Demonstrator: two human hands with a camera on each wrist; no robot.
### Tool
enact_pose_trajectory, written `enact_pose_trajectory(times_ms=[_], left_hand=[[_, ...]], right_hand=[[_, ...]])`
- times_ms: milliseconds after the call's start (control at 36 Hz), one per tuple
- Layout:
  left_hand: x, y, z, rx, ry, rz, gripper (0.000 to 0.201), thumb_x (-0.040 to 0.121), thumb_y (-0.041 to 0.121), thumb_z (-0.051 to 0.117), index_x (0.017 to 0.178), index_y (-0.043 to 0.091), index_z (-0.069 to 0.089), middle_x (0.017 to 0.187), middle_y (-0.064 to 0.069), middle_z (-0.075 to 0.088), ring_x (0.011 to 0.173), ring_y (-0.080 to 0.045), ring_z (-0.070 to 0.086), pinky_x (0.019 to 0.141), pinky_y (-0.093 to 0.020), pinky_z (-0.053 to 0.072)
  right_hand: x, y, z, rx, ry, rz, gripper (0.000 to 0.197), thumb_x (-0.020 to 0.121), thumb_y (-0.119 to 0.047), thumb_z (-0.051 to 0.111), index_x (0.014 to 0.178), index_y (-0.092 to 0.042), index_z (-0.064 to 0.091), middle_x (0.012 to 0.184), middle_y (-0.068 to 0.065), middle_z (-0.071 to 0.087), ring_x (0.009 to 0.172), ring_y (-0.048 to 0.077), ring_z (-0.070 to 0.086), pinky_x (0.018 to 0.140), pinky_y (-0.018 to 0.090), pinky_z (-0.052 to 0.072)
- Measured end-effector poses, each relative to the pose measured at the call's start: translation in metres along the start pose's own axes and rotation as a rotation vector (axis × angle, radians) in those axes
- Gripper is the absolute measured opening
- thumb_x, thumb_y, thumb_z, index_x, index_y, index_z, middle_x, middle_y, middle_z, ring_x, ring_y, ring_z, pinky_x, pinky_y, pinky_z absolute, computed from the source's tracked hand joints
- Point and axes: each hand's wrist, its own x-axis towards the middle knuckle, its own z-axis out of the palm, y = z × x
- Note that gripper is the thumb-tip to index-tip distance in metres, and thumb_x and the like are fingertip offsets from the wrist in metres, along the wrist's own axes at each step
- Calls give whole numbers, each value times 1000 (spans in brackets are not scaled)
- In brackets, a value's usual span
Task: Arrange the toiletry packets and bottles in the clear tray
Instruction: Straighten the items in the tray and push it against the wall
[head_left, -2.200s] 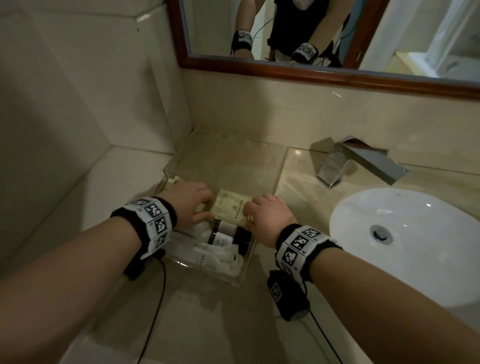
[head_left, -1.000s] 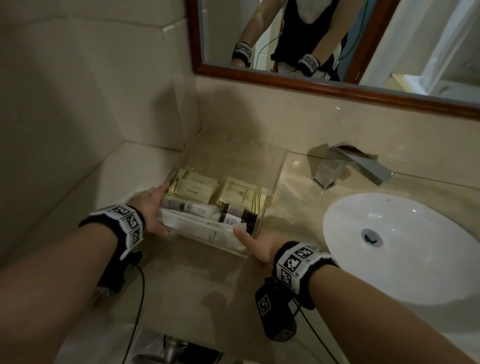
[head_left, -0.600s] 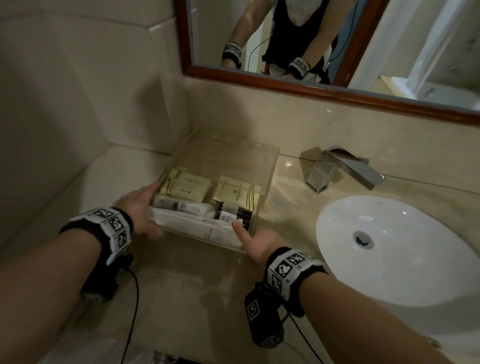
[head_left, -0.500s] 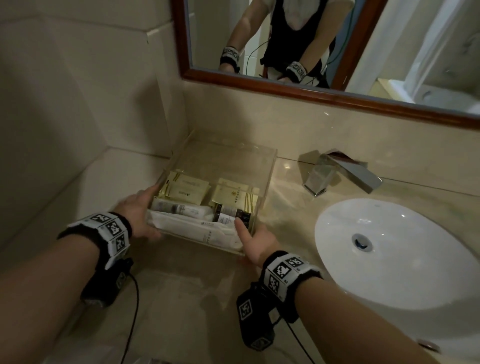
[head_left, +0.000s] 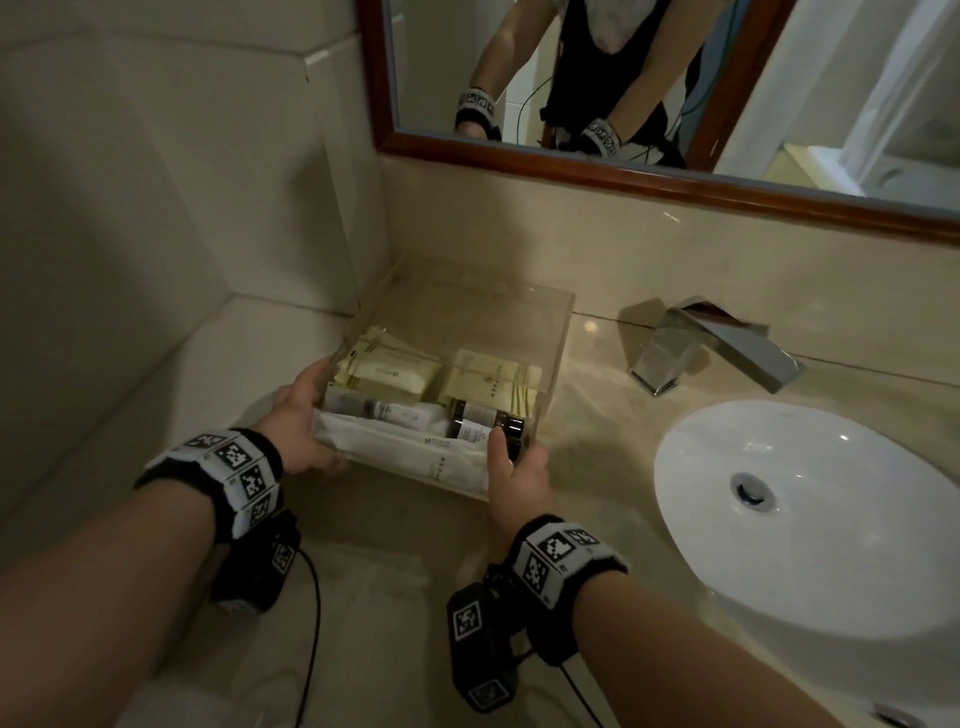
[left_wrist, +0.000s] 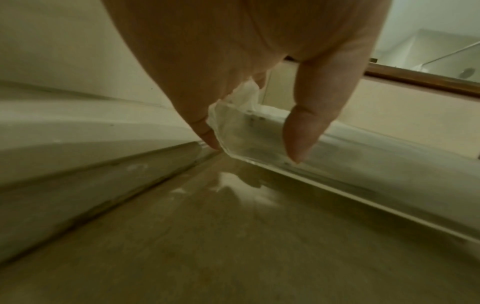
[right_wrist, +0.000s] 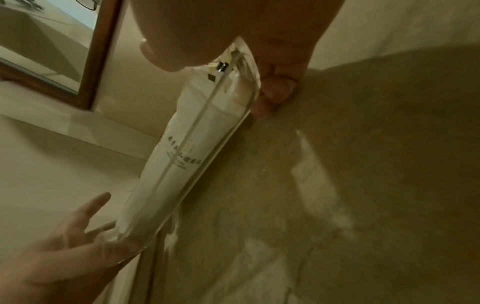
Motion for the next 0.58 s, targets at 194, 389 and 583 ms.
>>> enact_pose_trajectory(times_ms=[194,389,583], left_hand=[[6,11,2,36,1,22,115,64,8,82,150,24,6,145,-19,29,131,-33,37,110,-36,34],[5,19,10,119,5,45,113,65,13,83,150,23,8,144,-20,27,135,-32,30,113,-33,26],[11,28,7,169,34,74,113,65,19,84,151,21,9,148,-19,30,136,-32,32,112,-32,28]], right_hand=[[19,-8,-8,-75,-23,33,77,93,-59,31,147,-5,19,149,16,35,135,31,38,109,39,32],[25,-14,-17,-278,-20,36,82,92,-62,30,150,-6,11,155,14,14,135,33,35,107,41,33],[27,-13,-23,-334,-77,-12,101,82,-67,48,151,-16,-6,159,10,-3,141,31,26,109,40,32]])
